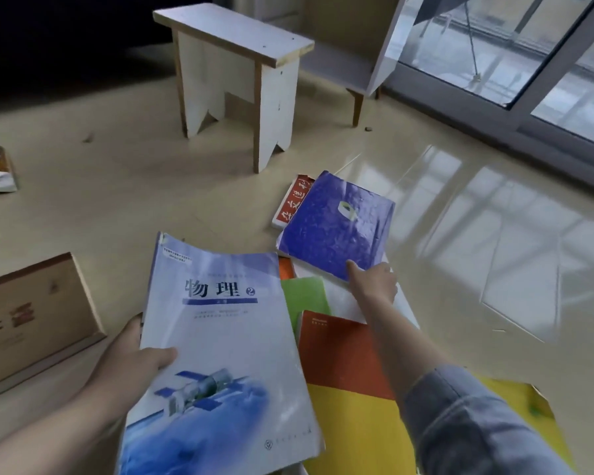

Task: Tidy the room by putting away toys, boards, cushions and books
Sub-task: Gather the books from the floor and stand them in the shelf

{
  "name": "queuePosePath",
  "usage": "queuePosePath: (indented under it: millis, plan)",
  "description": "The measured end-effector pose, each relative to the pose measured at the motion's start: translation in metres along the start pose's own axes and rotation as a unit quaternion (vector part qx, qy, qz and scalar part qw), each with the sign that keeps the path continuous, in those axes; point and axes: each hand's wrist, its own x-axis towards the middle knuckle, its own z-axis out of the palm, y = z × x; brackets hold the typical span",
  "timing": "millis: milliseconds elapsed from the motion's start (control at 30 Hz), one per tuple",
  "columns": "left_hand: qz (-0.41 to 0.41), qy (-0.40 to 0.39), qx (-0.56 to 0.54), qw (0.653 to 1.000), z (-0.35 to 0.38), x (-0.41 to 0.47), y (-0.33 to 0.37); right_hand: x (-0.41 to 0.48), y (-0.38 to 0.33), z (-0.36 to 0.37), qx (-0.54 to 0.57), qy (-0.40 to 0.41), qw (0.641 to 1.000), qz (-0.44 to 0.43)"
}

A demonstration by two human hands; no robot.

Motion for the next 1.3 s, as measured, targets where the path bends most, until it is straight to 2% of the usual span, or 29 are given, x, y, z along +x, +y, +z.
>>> queuePosePath:
  millis: [167,333,433,533,667,767,833,900,967,1100,1167,1300]
  plan:
    - [-0.008,-0.006,0.007,1.0,0.001,0.012,-0.002,0.025,-0.003,0.002,-0.039,-0.021,0.998,0.046]
    - [-0.011,-0.009,0.013,1.0,0.001,0.012,-0.006,0.026,-0.004,-0.002,0.097,-0.085,0.991,0.043]
    - [-0.006,-0.019,0.019,1.0,-0.001,0.013,-0.004,0.011,-0.001,0.007,0.189,-0.069,0.98,0.012]
    - [-0.007,-0.029,0.017,0.999,-0.005,0.012,-0.008,-0.009,-0.018,-0.002,0.294,-0.062,0.953,-0.046]
    - [-0.034,-0.031,-0.001,0.999,-0.017,0.0,-0.02,-0.048,-0.043,-0.04,0.292,-0.041,0.938,-0.182]
    - [-0.023,-0.024,-0.007,0.999,-0.035,-0.016,-0.018,-0.086,-0.044,-0.067,0.229,-0.021,0.93,-0.287]
    - [-0.014,-0.023,0.002,1.0,-0.048,-0.025,-0.017,-0.115,-0.04,-0.08,0.134,0.015,0.919,-0.37]
    - [-0.009,-0.028,0.006,1.0,-0.056,-0.027,-0.019,-0.146,-0.033,-0.09,0.032,0.052,0.895,-0.441]
    - [-0.011,-0.035,0.002,0.999,-0.063,-0.03,-0.029,-0.188,-0.028,-0.094,-0.063,0.05,0.866,-0.494]
    - [0.002,-0.038,-0.048,0.998,-0.06,-0.033,-0.044,-0.263,-0.018,-0.078,-0.216,-0.058,0.85,-0.477]
    - [-0.009,-0.028,-0.07,0.997,-0.061,-0.036,-0.048,-0.295,-0.012,-0.056,-0.287,-0.087,0.828,-0.474]
    - [-0.032,-0.003,-0.095,0.995,-0.064,-0.033,-0.052,-0.339,0.001,-0.012,-0.337,-0.164,0.795,-0.477]
